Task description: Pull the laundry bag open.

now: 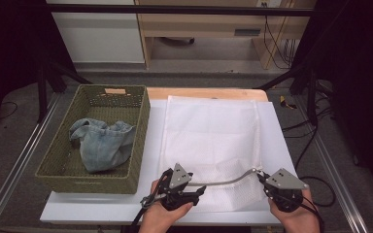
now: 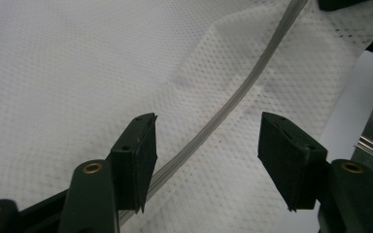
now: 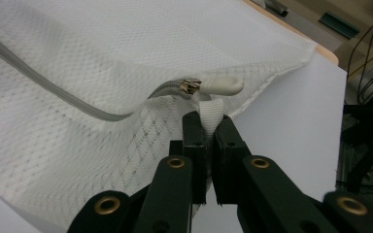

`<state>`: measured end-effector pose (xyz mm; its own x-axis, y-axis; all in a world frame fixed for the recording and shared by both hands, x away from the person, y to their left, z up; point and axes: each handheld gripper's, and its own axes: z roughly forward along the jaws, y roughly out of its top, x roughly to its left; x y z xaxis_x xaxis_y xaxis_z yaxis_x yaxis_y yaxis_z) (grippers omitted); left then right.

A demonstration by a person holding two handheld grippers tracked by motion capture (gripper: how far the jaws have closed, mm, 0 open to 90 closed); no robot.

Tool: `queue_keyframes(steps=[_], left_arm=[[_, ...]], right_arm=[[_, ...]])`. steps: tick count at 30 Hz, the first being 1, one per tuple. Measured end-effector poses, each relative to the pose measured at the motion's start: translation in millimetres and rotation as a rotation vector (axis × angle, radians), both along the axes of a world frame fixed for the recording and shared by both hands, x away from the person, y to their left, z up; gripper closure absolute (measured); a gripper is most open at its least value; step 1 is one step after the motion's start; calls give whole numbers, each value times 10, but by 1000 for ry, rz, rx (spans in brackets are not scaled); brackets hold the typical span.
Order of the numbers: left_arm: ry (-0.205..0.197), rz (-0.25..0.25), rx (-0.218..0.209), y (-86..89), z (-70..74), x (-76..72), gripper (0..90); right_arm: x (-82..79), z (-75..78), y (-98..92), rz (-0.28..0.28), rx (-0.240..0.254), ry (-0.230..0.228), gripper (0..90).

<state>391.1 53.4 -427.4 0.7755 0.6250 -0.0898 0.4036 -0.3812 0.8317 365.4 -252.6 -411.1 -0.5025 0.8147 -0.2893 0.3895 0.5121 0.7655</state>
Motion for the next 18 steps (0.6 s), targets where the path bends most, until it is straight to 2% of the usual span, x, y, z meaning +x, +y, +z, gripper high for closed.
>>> queue_keyframes(steps=[1, 2, 3, 4, 5, 6, 7, 8, 10, 14, 18], left_arm=[[4, -18, -7, -31, 13, 20, 394], [8, -70, -11, -124, 47, 59, 395], [8, -70, -11, -124, 47, 59, 403], [11, -120, -26, -252, 77, 94, 416], [-1, -147, -11, -332, 95, 119, 427], [-1, -147, -11, -332, 95, 119, 438], [-25, -163, 13, -415, 115, 151, 438], [-44, -200, 45, -572, 150, 235, 454], [-56, -214, 39, -696, 178, 319, 488], [-52, -247, 39, -884, 191, 441, 527], [-49, -262, 40, -972, 212, 497, 582]], right_arm=[[0, 0, 0, 0, 0, 0, 862], [23, -41, 19, 15, -3, 10, 862], [23, -41, 19, 15, -3, 10, 862], [44, -83, 17, 23, -2, 21, 862], [47, -100, 6, 30, 6, 26, 863], [54, -118, -9, 36, 11, 26, 863], [54, -118, -9, 36, 11, 26, 863], [61, -144, -45, 37, 32, 31, 863], [63, -161, -84, 36, 52, 36, 864], [78, -189, -137, 38, 55, 32, 865], [81, -190, -124, 53, 55, 24, 865]])
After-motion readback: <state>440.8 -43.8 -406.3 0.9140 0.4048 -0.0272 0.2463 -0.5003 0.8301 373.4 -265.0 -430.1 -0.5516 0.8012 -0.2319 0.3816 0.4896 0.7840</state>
